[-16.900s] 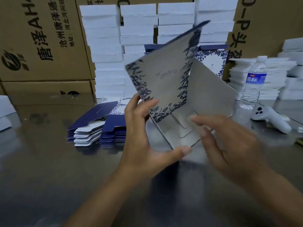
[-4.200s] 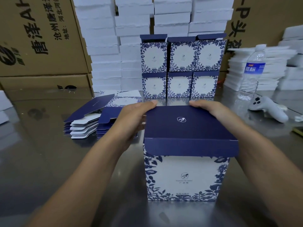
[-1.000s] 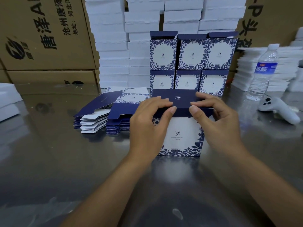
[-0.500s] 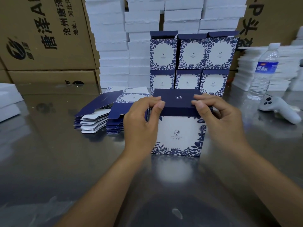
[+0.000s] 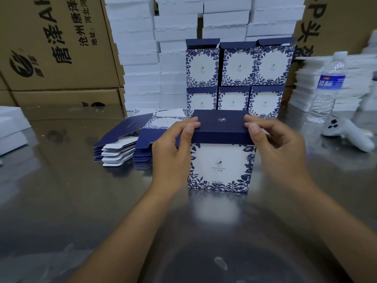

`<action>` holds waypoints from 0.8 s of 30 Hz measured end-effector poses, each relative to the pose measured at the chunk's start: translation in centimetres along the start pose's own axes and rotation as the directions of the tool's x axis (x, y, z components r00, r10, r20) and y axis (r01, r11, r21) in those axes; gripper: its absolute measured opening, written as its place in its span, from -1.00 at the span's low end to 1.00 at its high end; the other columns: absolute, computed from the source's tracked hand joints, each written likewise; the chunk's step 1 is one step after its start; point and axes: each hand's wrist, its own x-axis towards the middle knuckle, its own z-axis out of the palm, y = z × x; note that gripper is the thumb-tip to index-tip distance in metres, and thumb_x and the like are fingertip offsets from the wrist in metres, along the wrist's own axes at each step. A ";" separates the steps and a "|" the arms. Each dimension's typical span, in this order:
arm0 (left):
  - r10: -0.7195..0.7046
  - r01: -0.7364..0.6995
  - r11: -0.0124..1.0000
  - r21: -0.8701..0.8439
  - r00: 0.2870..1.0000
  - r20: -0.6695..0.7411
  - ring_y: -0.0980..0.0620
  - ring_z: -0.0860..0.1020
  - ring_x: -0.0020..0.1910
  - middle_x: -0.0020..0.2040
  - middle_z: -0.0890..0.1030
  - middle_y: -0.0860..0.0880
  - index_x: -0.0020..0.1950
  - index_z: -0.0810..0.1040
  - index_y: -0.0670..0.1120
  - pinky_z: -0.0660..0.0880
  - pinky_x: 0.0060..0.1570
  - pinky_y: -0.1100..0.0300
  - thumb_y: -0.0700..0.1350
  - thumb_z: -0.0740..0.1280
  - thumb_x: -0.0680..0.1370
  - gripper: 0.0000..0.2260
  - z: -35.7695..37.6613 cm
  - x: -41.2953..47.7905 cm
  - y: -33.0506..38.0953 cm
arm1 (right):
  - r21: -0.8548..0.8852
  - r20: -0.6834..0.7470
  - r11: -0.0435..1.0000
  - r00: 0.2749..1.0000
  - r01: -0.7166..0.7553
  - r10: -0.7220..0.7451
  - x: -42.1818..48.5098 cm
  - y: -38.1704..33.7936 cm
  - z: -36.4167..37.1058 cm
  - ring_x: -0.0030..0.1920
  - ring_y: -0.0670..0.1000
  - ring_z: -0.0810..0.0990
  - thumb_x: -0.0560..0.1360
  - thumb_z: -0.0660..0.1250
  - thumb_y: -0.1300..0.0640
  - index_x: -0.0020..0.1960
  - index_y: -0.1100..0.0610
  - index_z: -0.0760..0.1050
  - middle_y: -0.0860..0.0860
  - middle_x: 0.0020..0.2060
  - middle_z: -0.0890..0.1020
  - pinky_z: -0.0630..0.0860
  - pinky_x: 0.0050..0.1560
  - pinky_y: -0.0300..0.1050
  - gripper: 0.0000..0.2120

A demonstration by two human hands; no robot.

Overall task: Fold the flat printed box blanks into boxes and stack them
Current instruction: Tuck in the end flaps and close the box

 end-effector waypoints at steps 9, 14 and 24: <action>-0.060 0.059 0.994 -0.088 0.998 -0.017 0.18 0.58 0.13 0.08 0.64 0.07 -0.07 0.58 0.16 0.46 0.14 0.29 -0.07 0.28 0.56 -0.87 -0.1 0.1 0.0 | -0.142 -0.033 0.986 0.995 0.084 -0.090 -0.1 0.1 0.3 0.19 -0.09 0.52 0.45 0.26 -0.06 -0.15 -0.10 0.51 -0.05 0.15 0.54 0.52 0.08 -0.09 -0.92; -0.097 0.098 0.988 -0.123 0.995 0.009 0.18 0.59 0.12 0.03 0.63 0.15 -0.12 0.59 0.13 0.48 0.17 0.19 -0.04 0.29 0.54 -0.89 -0.3 0.3 0.3 | -0.105 -0.035 0.993 0.998 0.055 -0.059 0.0 0.5 0.2 0.14 -0.14 0.54 0.48 0.31 -0.05 -0.17 -0.11 0.53 -0.09 0.08 0.58 0.52 0.09 -0.10 -0.92; -0.174 0.185 0.971 -0.154 0.981 0.084 0.26 0.60 0.04 -0.06 0.64 0.29 -0.14 0.63 0.10 0.52 0.13 0.13 -0.10 0.30 0.56 -0.84 -0.9 1.0 0.1 | -0.009 -0.024 0.999 0.999 0.041 -0.041 0.5 1.1 0.0 0.11 -0.24 0.56 0.55 0.21 0.03 -0.10 -0.12 0.57 -0.24 0.06 0.59 0.42 -0.02 -0.44 -0.83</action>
